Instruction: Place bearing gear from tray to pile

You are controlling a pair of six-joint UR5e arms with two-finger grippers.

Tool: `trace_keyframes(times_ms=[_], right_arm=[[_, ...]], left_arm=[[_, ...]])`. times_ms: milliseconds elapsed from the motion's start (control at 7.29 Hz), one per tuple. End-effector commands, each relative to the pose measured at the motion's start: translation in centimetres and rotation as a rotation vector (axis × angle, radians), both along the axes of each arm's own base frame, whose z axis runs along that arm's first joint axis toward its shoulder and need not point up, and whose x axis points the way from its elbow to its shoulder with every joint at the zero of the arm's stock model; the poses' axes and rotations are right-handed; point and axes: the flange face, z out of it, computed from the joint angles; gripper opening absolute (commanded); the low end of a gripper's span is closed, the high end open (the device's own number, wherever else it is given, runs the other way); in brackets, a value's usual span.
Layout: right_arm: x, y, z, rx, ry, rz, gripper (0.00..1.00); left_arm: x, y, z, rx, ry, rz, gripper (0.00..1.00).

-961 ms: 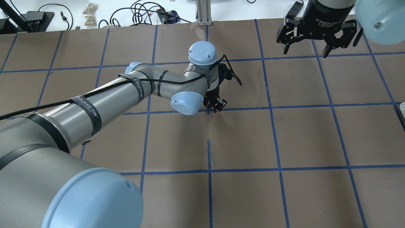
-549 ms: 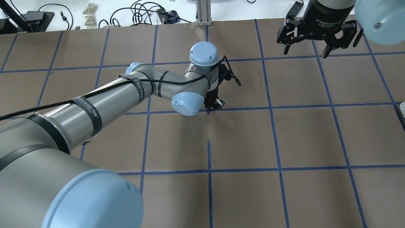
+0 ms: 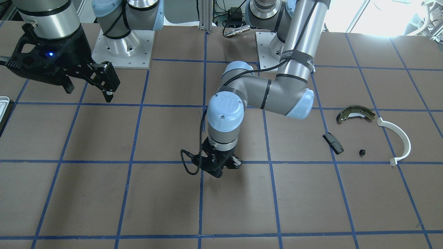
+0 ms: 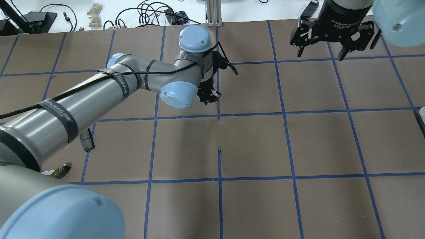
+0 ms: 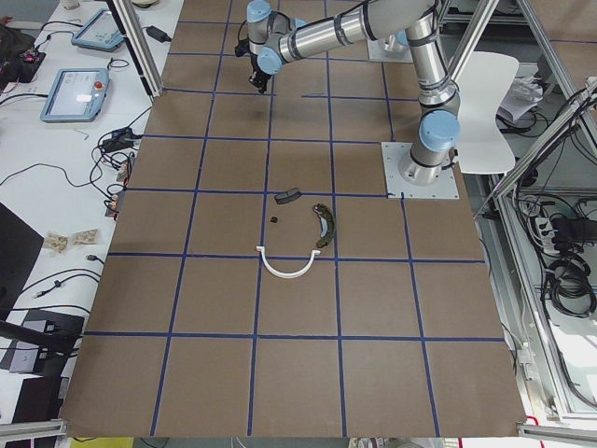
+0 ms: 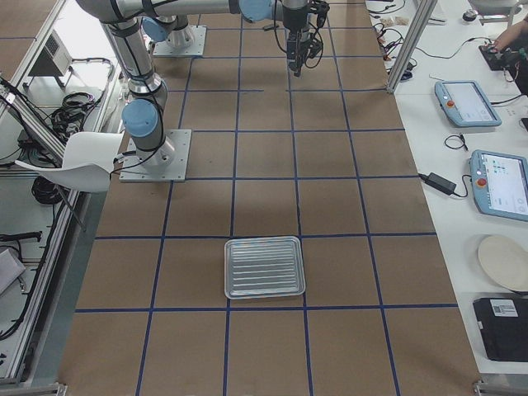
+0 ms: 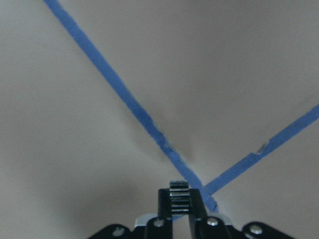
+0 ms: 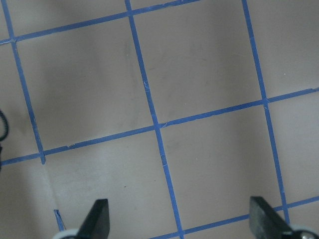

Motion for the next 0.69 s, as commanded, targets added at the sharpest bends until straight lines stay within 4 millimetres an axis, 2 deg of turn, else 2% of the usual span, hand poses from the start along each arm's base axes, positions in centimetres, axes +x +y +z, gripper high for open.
trace_keyframes(times_ms=[0, 137, 275, 549], right_arm=[[-0.1, 0.0, 0.0, 0.001, 0.004, -0.001, 1.0], [-0.1, 0.0, 0.0, 0.002, 0.004, -0.001, 1.0], [0.0, 0.0, 0.0, -0.002, 0.001, 0.001, 1.0], [-0.1, 0.0, 0.0, -0.002, 0.003, -0.001, 1.0]], left_arm=[[12.4, -1.4, 5.1, 0.068, -0.032, 0.258, 0.08], [17.8, -2.0, 6.5, 0.056, -0.049, 0.347, 0.08], [23.2, -1.9, 5.7, 0.083, -0.055, 0.384, 0.06], [32.7, 0.1, 2.7, 0.078, -0.041, 0.445, 0.06]])
